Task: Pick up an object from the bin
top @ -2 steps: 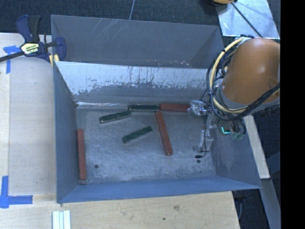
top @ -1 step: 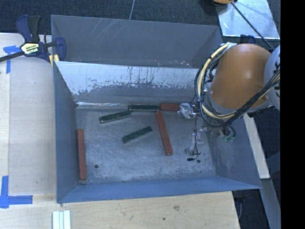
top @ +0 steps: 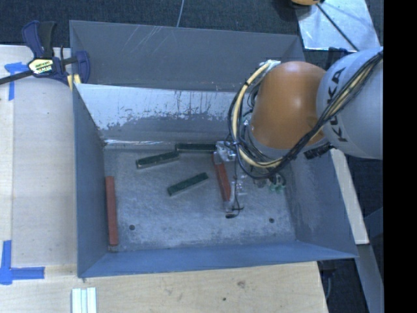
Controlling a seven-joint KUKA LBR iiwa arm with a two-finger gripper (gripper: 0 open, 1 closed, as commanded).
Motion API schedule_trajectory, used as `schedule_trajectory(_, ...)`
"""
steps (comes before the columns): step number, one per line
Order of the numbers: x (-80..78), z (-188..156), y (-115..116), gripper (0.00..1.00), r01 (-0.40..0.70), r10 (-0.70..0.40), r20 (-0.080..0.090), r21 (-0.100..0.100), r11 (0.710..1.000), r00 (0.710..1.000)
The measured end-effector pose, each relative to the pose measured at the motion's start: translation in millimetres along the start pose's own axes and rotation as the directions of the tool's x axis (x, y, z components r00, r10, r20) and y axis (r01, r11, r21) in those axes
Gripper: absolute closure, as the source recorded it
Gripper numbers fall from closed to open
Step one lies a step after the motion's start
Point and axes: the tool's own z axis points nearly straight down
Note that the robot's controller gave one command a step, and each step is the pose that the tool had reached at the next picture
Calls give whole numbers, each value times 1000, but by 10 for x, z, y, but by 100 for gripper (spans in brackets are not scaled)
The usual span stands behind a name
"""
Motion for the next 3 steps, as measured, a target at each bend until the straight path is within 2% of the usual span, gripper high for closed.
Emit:
schedule_trajectory(1, -361, 281, -67, 0, -5, 5, 1, -2, 1000, 1000)
schedule_trajectory(2, -142, 948, 306, 100, 314, -314, 0, -1, 950, 950)
schedule_trajectory(3, -142, 948, 306, 100, 314, -314, 0, -1, 950, 950)
